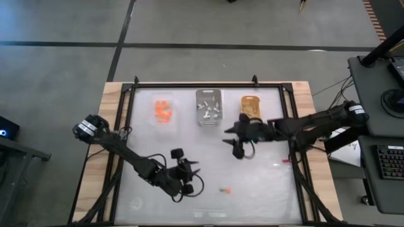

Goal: Sort Halloween decoration
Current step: Put the cream white skull toy into the yellow bin

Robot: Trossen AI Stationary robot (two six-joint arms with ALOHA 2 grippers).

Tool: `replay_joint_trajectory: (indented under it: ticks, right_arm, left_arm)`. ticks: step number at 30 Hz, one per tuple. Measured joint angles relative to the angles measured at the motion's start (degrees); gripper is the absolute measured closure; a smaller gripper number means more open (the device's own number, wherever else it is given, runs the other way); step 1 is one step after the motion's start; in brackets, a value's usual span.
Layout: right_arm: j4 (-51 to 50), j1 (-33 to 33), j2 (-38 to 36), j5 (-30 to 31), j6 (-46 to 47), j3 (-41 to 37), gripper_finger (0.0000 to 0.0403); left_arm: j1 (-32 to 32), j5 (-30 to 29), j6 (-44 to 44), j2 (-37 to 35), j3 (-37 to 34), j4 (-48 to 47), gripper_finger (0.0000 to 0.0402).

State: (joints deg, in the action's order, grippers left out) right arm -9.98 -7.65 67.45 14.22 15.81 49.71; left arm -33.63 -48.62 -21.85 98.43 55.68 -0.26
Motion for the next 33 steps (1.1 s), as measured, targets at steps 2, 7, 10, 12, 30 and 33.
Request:
replay_joint_trajectory:
  ticks: [2,7,10,12,30,33]
  right_arm:
    - [0.17,-3.52,-0.48,2.42,1.64,-0.86,0.0216]
    - [0.24,-11.14,-0.15,6.69,3.85,-1.57,0.0216]
    - [0.87,-15.13,0.37,6.86,4.03,-1.57,0.0216]
    - [1.60,-17.55,0.56,7.13,4.31,-1.62,0.0216]
    - [6.02,-27.83,0.97,17.53,10.56,-4.71,0.0216]
    - [6.00,-27.87,1.12,17.49,10.60,-5.00,0.0216]
  left_arm:
    - [-0.08,3.32,3.59,1.86,0.33,4.11,0.0276]
    - [-0.09,14.17,11.56,5.65,0.74,14.56,0.0276]
    - [0.06,17.64,14.10,7.15,0.74,19.04,0.0276]
    - [0.23,17.88,14.93,8.28,0.74,21.46,0.0276]
    - [4.04,24.75,15.18,19.47,0.68,42.62,0.0275]
    - [4.61,24.70,15.31,21.32,0.85,44.75,0.0270]
